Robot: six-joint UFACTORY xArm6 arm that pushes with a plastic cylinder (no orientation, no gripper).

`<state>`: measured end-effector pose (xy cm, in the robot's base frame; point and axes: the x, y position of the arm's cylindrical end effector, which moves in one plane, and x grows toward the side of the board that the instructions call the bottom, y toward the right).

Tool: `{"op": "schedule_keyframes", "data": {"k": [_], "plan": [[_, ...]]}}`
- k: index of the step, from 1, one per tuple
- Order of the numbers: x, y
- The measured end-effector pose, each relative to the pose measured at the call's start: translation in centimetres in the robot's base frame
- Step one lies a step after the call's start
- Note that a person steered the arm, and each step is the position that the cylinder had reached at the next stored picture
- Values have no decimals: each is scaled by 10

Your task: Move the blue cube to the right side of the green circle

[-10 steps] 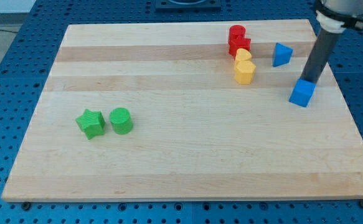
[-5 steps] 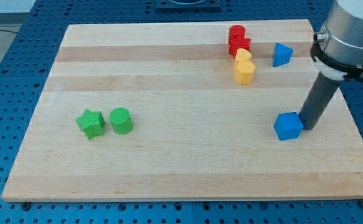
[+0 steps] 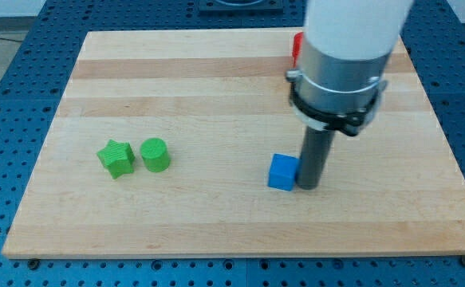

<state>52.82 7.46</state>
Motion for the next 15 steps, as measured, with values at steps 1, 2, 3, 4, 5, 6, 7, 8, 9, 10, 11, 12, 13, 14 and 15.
{"op": "schedule_keyframes", "data": {"k": [1,2,3,4,5,6,7,8,9,10,11,12,13,14,15], "plan": [[-25,-33],[-33,-65],[-14,-73],[13,-62],[9,-74],[-11,-91],[-13,-106],[-13,-109],[-15,-109],[-25,-108],[-33,-107],[-37,-107],[-40,-106],[-42,-106],[-45,-107]]}}
